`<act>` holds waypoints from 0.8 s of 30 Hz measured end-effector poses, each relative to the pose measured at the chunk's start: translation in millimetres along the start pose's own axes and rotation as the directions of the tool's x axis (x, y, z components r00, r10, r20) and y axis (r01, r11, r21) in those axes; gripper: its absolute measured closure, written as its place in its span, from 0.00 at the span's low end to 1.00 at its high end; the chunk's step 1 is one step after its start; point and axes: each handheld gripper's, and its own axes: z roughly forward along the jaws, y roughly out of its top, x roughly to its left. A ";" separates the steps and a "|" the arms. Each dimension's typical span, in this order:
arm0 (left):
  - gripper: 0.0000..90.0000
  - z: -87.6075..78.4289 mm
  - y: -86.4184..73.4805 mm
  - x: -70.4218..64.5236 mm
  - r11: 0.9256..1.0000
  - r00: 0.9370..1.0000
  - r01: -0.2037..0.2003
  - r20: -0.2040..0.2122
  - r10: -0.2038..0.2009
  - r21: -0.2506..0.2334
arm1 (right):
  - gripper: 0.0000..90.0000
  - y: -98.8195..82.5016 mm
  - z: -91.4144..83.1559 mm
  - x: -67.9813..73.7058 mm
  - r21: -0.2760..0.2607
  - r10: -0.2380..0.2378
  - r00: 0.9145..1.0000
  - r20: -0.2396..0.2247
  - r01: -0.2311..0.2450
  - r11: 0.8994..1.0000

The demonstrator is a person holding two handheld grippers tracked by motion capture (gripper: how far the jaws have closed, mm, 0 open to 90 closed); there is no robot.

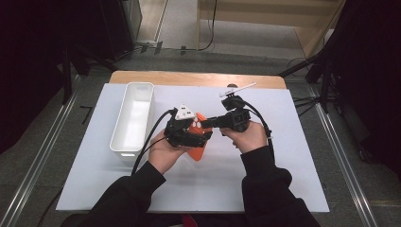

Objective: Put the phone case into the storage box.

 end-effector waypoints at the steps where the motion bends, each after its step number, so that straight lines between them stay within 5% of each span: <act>1: 0.18 0.0 0.2 -0.2 1.000 1.000 -0.002 0.000 0.002 0.005 | 0.76 0.4 -2.1 -0.2 -0.004 -0.003 1.000 0.001 0.003 1.000; 13: 0.18 -2.5 3.7 -1.0 0.999 0.999 -0.002 0.036 0.000 0.039 | 0.70 0.1 -28.3 -0.8 -0.044 -0.031 0.999 0.028 0.032 0.999; 24: 0.18 -12.1 10.2 1.0 0.998 0.995 0.013 0.096 -0.018 0.056 | 0.61 -3.3 -35.1 -12.4 -0.055 -0.056 0.997 0.055 0.059 0.997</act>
